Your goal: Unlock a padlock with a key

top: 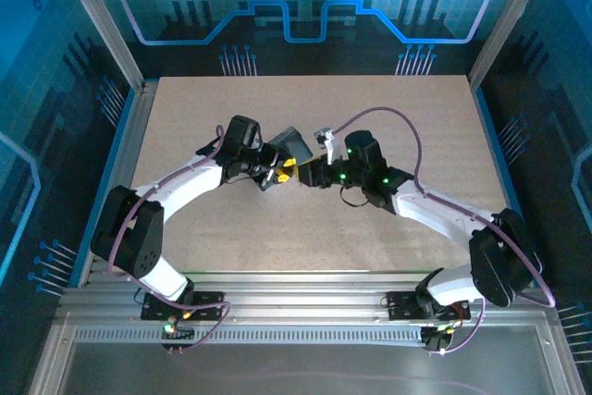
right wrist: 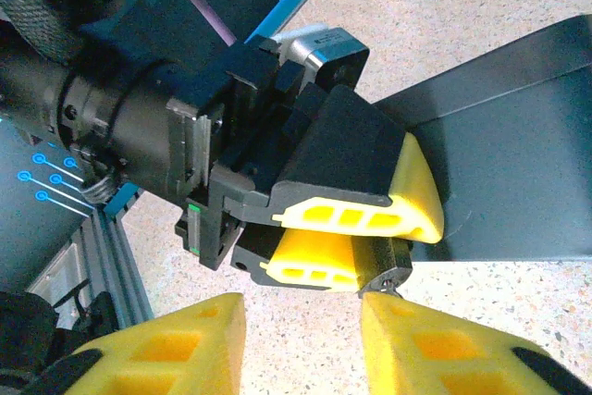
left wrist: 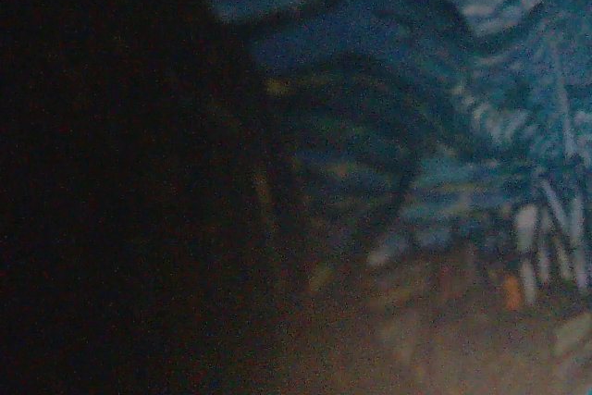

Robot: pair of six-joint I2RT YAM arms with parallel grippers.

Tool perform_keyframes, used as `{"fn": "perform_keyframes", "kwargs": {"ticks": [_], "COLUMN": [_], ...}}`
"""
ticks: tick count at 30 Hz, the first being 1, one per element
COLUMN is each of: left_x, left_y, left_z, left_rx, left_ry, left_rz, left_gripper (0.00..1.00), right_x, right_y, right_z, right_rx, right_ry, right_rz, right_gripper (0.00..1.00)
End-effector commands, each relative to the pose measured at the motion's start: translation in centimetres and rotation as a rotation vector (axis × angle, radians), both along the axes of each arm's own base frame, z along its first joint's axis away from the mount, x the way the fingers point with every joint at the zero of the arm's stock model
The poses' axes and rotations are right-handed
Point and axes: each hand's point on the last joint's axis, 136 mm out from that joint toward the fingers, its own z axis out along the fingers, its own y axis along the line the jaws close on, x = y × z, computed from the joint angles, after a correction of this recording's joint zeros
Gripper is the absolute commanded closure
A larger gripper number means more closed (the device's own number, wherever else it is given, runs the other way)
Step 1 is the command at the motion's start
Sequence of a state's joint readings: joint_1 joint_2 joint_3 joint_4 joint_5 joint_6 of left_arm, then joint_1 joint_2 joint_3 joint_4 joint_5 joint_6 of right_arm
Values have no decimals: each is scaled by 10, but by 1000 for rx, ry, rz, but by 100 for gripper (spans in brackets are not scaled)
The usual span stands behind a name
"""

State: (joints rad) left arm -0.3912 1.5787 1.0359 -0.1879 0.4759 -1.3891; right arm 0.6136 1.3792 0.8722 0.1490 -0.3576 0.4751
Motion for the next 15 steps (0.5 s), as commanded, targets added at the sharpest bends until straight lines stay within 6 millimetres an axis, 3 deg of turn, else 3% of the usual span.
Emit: {"fn": "perform_keyframes", "kwargs": {"ticks": [1, 5, 7, 15], "left_x": [9, 11, 11, 8], "left_y": [-1, -1, -1, 0], "left_z": [27, 30, 31, 34], "left_rx": [-42, -44, -43, -43], "left_ry": [-88, -96, -98, -102], "left_rz": [3, 5, 5, 1], "left_gripper": [100, 100, 100, 100], "right_x": [-2, -1, -4, 3], "right_y": [-5, -4, -4, 5], "right_z": [8, -10, -28, -38], "right_rx": [4, -21, -32, -19], "right_ry": [-4, 47, 88, 118], "right_rz": [16, 21, 27, 36], "right_gripper": [67, 68, 70, 79]}}
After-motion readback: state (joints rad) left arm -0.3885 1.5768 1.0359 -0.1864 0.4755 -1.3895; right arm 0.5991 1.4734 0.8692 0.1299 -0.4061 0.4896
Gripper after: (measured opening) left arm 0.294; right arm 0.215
